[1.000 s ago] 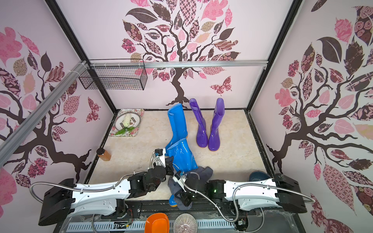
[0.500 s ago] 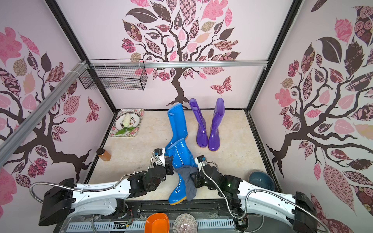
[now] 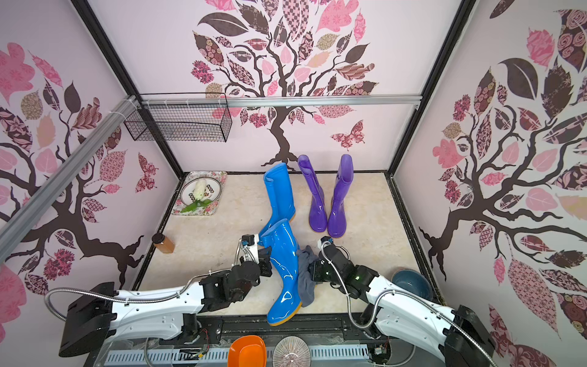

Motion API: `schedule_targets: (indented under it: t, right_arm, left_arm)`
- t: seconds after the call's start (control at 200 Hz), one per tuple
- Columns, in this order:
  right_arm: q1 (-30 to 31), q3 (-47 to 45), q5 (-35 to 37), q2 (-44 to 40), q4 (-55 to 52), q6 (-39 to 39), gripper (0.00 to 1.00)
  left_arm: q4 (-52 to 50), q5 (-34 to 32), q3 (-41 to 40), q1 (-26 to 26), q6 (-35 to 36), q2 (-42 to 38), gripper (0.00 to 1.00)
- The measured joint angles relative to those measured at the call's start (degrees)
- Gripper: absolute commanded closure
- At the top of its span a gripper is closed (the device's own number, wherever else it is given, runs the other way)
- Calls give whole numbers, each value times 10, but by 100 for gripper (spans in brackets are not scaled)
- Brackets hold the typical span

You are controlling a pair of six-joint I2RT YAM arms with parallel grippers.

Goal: Wipe the rubber boots with a cloth
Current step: Wipe the dirt off the rubber boot.

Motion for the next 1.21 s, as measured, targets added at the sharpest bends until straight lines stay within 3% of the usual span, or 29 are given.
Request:
schedule_targets:
  t: [0.165,0.22,0.37,0.525,0.77,0.895,1.0,1.1,1.205]
  right_arm:
    - [-170,-22,-26,-38,-27,-9,100]
    - [-199,-19,-27,-36,-45,-18,100]
    - [-203,19,-50,-35,-87,-39,100]
    - [-203,6,-85,-31,-47,-42,100]
    - [-203,-45,-51,28,-48,-42,100]
    - [-179,12,-41,21,-91,-48,100]
    - [-95,71,-33,0,-97,-47,100]
    - [-13,94,-43,-3,-64,-35,100]
    - [15,76,-66,28,-5,-26,100]
  left_arm:
    - [-1,5,-9,-1,-7,-13,100]
    - [-3,5,-12,-1,-8,-17,100]
    - [-5,8,-13,-1,-8,-19,100]
    - [-5,9,-13,-1,-8,-19,100]
    - [-5,10,-13,-1,-8,-19,100]
    - [-4,10,-13,-1,-9,-19,100]
    - [0,11,-13,-1,-9,-17,100]
    - [3,12,-13,-1,-9,-15,100]
    - [8,15,-13,-1,-9,-15,100]
